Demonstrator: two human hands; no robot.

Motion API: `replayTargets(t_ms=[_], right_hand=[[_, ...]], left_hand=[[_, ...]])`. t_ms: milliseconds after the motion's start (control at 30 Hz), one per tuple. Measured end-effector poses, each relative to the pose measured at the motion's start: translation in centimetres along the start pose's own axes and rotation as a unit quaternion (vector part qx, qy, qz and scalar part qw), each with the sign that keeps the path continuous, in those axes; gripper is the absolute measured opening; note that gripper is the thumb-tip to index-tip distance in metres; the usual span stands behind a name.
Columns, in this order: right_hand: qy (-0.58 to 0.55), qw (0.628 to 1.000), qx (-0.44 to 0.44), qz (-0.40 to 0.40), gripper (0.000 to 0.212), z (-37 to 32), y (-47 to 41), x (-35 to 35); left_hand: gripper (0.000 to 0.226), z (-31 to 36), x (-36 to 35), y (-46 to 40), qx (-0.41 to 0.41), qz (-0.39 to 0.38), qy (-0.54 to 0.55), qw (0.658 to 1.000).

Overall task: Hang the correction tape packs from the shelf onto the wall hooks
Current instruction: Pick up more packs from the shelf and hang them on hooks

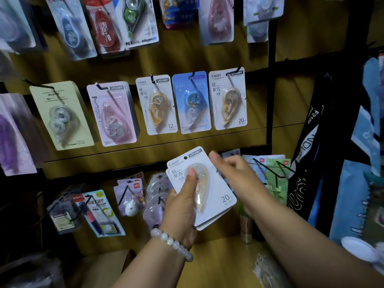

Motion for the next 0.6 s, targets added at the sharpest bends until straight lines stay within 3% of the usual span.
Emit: replayTargets(t_ms=[133,400,600], right_hand=[[0.037,0.999,0.008,0.002,0.042,1.3,0.9,-1.3],[-0.070,0.997,-0.014,0.018,0.025,2.0,0.9,-0.9],[-0.175,0.984,-0.012,0.043,0.016,2.5,0.4,0.1]], left_hand=[[0.073,-0.4,0.0,-0.1,-0.022,0.013,-0.013,1.000],[0.060,-0.2,0.2,0.2,0.025,-0.006,0.044,0.999],[0.033,-0.3,0.2,0.3,0.007,0.033,0.025,0.999]])
Point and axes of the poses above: each hand's wrist, its own y-axis away from the middle knuckle, its own x-axis out of the back of the hand, z = x × y, the point moved 1 cm from there along -y, towards the middle knuckle, and after that the axes turned 12 degrees about y, right-handed, at the moved point
